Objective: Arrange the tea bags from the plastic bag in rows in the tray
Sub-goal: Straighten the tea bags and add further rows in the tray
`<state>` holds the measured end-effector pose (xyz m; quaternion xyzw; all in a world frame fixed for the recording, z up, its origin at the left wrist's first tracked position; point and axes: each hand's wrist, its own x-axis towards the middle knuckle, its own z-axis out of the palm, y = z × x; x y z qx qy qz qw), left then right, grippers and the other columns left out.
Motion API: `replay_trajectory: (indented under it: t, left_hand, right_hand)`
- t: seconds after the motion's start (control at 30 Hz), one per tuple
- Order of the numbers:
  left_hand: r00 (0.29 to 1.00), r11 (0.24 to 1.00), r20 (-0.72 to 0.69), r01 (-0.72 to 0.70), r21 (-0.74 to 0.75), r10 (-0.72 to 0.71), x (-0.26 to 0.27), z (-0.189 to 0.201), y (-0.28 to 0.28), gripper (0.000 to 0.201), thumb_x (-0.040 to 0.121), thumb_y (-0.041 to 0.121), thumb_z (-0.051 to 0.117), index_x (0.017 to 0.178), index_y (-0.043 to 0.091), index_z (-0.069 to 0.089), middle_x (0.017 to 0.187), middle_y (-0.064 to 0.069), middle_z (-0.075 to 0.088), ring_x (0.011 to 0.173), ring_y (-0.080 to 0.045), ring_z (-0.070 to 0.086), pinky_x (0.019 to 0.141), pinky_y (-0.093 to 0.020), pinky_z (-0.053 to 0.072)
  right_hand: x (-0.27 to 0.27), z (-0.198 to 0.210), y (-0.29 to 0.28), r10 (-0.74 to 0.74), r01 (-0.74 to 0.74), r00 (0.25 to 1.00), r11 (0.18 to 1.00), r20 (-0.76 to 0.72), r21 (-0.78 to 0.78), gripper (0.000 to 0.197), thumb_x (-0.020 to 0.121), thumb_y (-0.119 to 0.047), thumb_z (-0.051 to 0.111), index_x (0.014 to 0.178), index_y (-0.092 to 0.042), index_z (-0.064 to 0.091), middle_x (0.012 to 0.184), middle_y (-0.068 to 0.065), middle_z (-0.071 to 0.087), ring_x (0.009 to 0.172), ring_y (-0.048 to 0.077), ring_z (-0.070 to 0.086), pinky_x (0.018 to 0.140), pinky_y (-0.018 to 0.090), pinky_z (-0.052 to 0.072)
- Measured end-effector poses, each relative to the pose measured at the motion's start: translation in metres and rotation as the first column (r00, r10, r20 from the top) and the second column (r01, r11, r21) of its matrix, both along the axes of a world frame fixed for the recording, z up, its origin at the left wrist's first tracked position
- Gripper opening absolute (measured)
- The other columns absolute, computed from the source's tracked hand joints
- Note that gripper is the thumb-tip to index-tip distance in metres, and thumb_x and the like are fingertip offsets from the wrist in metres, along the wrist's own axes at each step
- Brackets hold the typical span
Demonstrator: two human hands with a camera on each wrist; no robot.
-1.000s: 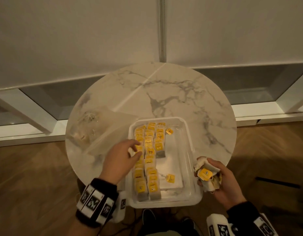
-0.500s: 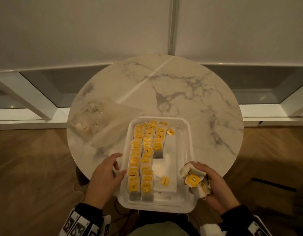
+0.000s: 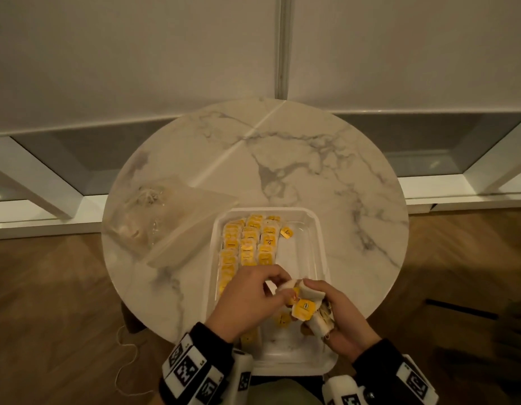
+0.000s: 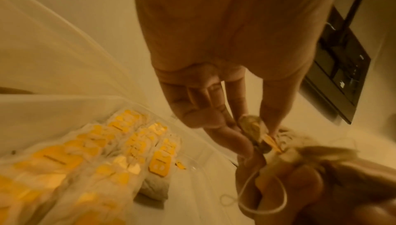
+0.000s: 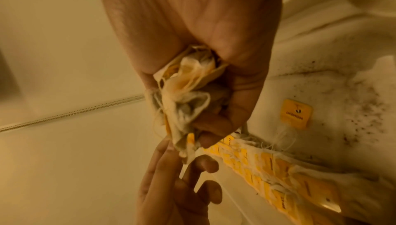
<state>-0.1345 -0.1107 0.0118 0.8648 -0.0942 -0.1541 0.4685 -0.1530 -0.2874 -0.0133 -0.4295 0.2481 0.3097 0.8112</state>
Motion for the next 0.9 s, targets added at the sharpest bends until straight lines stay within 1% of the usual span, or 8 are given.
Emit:
replay_trajectory:
  t: [0.07,0.17,0.3,0.4,0.6,0.73,0.8,0.9]
  left_hand:
    - [0.997,0.995,-0.014,-0.070,-0.066,0.069,0.004,-0.002,0.002,0.009,0.087,0.020,0.073,0.095,0.023,0.074,0.085,0.009,0.070,0.058,-0.011,0.066,0.063,-0.036,0.057]
    - [0.979,0.966,-0.039,-0.206,-0.155,0.202,0.009,0.000,0.006,0.020,0.089,0.009,0.069,0.100,0.024,0.071,0.082,0.002,0.069,0.055,-0.018,0.067,0.057,-0.025,0.054]
    - [0.963,0.933,-0.134,-0.262,-0.245,0.235,0.012,0.000,0.009,0.022,0.094,0.007,0.062,0.105,0.024,0.070,0.078,-0.005,0.067,0.056,-0.026,0.066,0.048,-0.016,0.043]
    - [0.939,0.897,-0.239,-0.314,-0.312,0.246,0.013,-0.003,0.007,0.020,0.097,0.010,0.059,0.103,0.022,0.074,0.077,-0.002,0.067,0.052,-0.024,0.064,0.042,-0.021,0.041]
    - [0.783,0.656,-0.587,-0.556,-0.511,0.206,0.020,-0.003,0.012,0.028,0.093,0.025,0.056,0.107,0.004,0.070,0.080,-0.005,0.065,0.060,-0.016,0.058,0.041,-0.023,0.040]
    - [0.833,0.738,-0.515,-0.475,-0.479,0.201,0.021,-0.005,0.015,0.028,0.084,0.023,0.068,0.105,0.006,0.066,0.070,-0.006,0.059,0.061,-0.013,0.056,0.044,-0.023,0.042]
    - [0.847,0.771,-0.481,-0.457,-0.444,0.225,0.023,-0.007,0.015,0.016,0.091,0.014,0.064,0.104,0.005,0.068,0.069,-0.006,0.061,0.059,-0.014,0.057,0.044,-0.023,0.043]
    - [0.843,0.772,-0.480,-0.468,-0.430,0.244,0.024,-0.010,0.015,0.019,0.099,0.015,0.054,0.097,0.006,0.070,0.075,-0.007,0.067,0.057,-0.016,0.060,0.044,-0.023,0.043]
  right_hand:
    - [0.000,0.002,-0.002,0.006,-0.006,1.000,1.000,0.000,0.019,0.027,0.082,-0.031,0.058,0.088,-0.007,0.069,0.077,0.016,0.063,0.057,0.023,0.060,0.041,0.026,0.044]
    - [0.001,0.003,-0.006,0.023,-0.024,1.000,0.998,0.020,0.055,0.033,0.089,-0.031,0.052,0.096,-0.007,0.073,0.087,0.016,0.066,0.061,0.021,0.061,0.044,0.025,0.043]
    - [0.005,0.005,-0.005,0.034,-0.033,0.999,0.993,-0.006,0.115,0.034,0.090,-0.032,0.051,0.099,-0.007,0.073,0.088,0.015,0.064,0.061,0.020,0.060,0.038,0.022,0.041]
    - [0.009,0.005,0.000,0.052,-0.047,0.998,0.989,-0.030,0.143,0.034,0.089,-0.033,0.052,0.097,-0.007,0.072,0.087,0.014,0.063,0.060,0.019,0.059,0.037,0.020,0.037]
    - [0.014,0.006,0.003,0.038,-0.027,0.998,0.978,-0.052,0.209,0.033,0.088,-0.031,0.052,0.095,-0.005,0.071,0.085,0.014,0.062,0.058,0.020,0.058,0.034,0.021,0.036]
    - [0.017,0.003,0.004,0.059,-0.053,0.998,0.983,-0.027,0.177,0.034,0.089,-0.032,0.050,0.099,-0.005,0.069,0.086,0.014,0.062,0.060,0.020,0.057,0.035,0.021,0.037]
    - [0.018,0.001,0.004,0.065,-0.061,0.998,0.985,-0.020,0.162,0.034,0.089,-0.032,0.050,0.100,-0.005,0.068,0.086,0.014,0.062,0.058,0.019,0.057,0.036,0.021,0.037]
    - [0.019,-0.004,0.004,0.069,-0.067,0.998,0.987,-0.011,0.145,0.034,0.089,-0.032,0.051,0.101,-0.004,0.067,0.085,0.014,0.062,0.057,0.018,0.056,0.036,0.021,0.037]
